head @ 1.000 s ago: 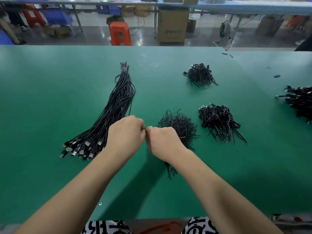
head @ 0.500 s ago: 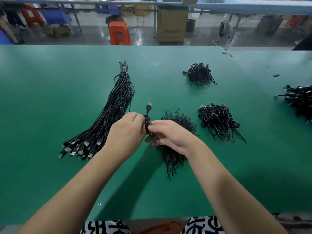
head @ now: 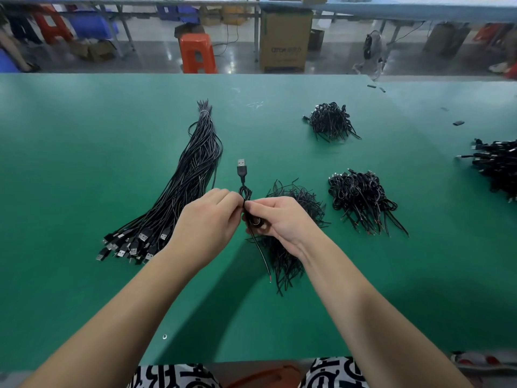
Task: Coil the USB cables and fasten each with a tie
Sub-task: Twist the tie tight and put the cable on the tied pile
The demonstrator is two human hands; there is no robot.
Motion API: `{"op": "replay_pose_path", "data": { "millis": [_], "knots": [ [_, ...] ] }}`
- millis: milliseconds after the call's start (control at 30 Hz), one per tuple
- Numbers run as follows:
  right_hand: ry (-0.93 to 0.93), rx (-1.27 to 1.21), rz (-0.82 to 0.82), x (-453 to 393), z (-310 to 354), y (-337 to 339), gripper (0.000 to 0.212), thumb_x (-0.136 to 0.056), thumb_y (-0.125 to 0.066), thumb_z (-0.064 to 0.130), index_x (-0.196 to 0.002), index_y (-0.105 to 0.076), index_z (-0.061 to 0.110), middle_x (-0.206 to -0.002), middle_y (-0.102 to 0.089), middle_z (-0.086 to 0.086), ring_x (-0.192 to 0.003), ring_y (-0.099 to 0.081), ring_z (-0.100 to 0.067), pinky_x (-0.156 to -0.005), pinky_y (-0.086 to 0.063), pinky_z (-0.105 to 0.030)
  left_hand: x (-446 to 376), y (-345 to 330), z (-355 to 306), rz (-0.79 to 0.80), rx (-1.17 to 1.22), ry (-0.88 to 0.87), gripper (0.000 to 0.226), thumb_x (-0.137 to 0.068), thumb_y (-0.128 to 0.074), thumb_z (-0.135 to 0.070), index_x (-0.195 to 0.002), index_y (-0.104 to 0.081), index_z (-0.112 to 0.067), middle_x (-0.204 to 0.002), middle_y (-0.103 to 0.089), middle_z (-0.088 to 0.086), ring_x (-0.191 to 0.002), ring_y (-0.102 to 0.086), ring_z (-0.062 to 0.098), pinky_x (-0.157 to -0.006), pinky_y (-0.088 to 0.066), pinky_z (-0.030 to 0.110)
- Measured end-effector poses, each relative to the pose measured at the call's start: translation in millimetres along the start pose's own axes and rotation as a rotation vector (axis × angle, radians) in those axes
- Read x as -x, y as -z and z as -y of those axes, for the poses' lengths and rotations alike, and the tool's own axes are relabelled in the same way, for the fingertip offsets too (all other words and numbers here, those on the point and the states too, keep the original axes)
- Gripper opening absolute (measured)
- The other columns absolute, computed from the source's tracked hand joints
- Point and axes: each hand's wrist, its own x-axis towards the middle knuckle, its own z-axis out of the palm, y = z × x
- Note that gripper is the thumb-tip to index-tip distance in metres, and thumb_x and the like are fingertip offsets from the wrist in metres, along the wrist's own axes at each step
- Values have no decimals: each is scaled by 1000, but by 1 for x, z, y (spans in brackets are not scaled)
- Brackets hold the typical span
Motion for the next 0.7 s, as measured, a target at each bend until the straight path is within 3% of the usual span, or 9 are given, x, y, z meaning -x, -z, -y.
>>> {"op": "replay_pose_path", "data": {
  "millis": [233,300,400,467,500,600,633,700],
  "knots": [
    [-120,-38,48,-1,-9,2,12,-94,-69,15,-92,-75,5,-76,-71,-5,-68,-66,-12,-62,-57,-27,4,2,8,27,-136,-181,14,-92,-58,-10,-78,-63,-7,-70,-57,5,-65,-56,28,-56,-46,39],
    [-80,-54,32,-3,-8,4,11,-97,-65,13,-104,-72,7,-81,-71,-3,-68,-67,-12,-65,-58,-30,5,3,5,60,-47,-54,10,-90,-59,-12,-82,-63,-8,-73,-59,4,-67,-57,27,-58,-46,38],
    [122,110,25,-6,-8,11,36,-97,-60,-1,-124,-67,22,-115,-70,-4,-82,-70,-17,-78,-61,-36,4,3,5,120,218,280,7,-90,-66,-12,-84,-62,-14,-74,-63,-5,-67,-58,13,-64,-48,30],
    [267,260,93,-5,-7,11,46,-92,-64,-4,-118,-71,34,-132,-64,5,-85,-71,-18,-79,-61,-38,1,1,8,154,415,470,13,-89,-68,-12,-79,-61,-16,-68,-63,-6,-59,-53,4,-60,-42,20],
    [325,327,104,-6,-7,10,47,-89,-69,-3,-110,-74,38,-134,-61,10,-85,-70,-19,-78,-61,-40,-1,1,8,170,489,534,16,-89,-68,-12,-76,-60,-16,-65,-62,-4,-55,-50,4,-58,-40,22],
    [370,391,40,-9,-8,5,37,-86,-74,1,-93,-76,38,-112,-73,2,-89,-70,-34,-82,-59,-46,-4,3,3,175,493,546,18,-90,-67,-12,-75,-57,-17,-60,-56,-4,-51,-44,7,-52,-35,19],
    [353,392,17,-10,-8,4,33,-87,-74,4,-91,-76,37,-96,-76,2,-81,-70,-30,-75,-58,-36,-4,4,0,170,450,509,18,-90,-66,-12,-76,-56,-17,-61,-56,-4,-53,-45,8,-52,-35,17],
    [342,450,-13,-10,-7,6,27,-89,-73,11,-90,-75,38,-71,-70,7,-61,-64,-11,-55,-44,-15,-4,7,-5,149,388,423,15,-91,-64,-10,-79,-55,-14,-64,-56,-3,-57,-48,8,-53,-35,16]
  ]
}}
